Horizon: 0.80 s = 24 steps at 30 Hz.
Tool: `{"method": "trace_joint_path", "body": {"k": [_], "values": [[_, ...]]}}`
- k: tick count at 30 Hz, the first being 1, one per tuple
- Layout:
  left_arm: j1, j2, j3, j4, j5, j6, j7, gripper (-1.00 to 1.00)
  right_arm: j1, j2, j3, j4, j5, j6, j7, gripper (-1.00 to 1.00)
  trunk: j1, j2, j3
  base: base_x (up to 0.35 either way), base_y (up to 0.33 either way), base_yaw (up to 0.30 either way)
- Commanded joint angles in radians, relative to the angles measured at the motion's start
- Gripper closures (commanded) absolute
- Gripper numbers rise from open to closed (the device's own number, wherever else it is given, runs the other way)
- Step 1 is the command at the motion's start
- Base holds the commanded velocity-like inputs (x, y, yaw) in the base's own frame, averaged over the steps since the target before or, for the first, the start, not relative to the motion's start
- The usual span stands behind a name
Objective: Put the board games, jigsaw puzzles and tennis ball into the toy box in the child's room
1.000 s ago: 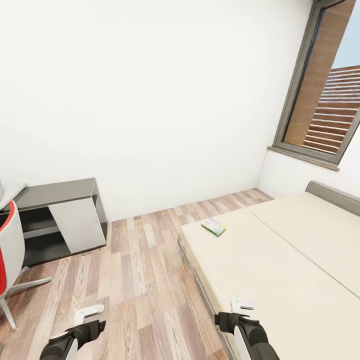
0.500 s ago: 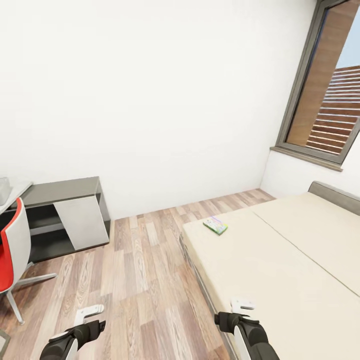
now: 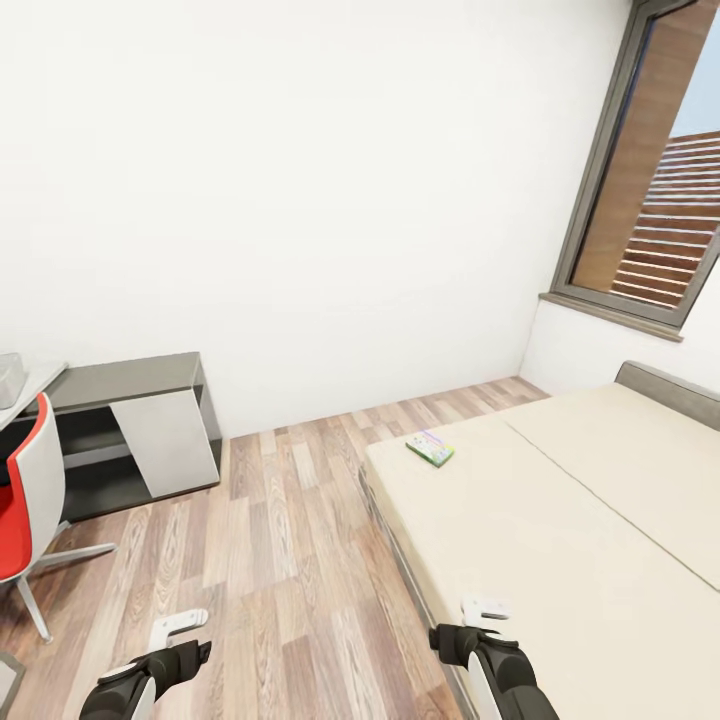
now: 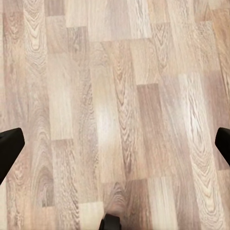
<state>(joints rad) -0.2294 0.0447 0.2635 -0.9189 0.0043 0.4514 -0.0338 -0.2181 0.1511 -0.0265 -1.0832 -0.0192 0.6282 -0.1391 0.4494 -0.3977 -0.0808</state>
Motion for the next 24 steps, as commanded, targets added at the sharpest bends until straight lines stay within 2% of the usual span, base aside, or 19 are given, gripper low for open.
{"method": "trace_joint_path", "body": {"k": [1,19,24], "values": [[-0.001,0.0,0.002,-0.001,0.0,0.006,-0.003,-1.0,-0.001,0.001,-0.001,-0.001,-0.002,0.005,-0.004,-1.0,0.001,-0.002,-0.002,-0.021,0.0,0.0],[-0.001,0.0,0.002,-0.001,0.0,0.006,-0.003,-1.0,0.0,0.001,-0.001,0.006,0.007,0.002,-0.006,-1.0,0.001,-0.002,-0.002,-0.003,0.0,0.0],[-0.001,0.0,0.002,-0.001,-0.001,0.006,-0.003,-1.0,0.0,0.001,-0.001,0.005,0.001,0.003,-0.005,-1.0,0.001,-0.002,-0.002,-0.011,-0.102,0.0]]}}
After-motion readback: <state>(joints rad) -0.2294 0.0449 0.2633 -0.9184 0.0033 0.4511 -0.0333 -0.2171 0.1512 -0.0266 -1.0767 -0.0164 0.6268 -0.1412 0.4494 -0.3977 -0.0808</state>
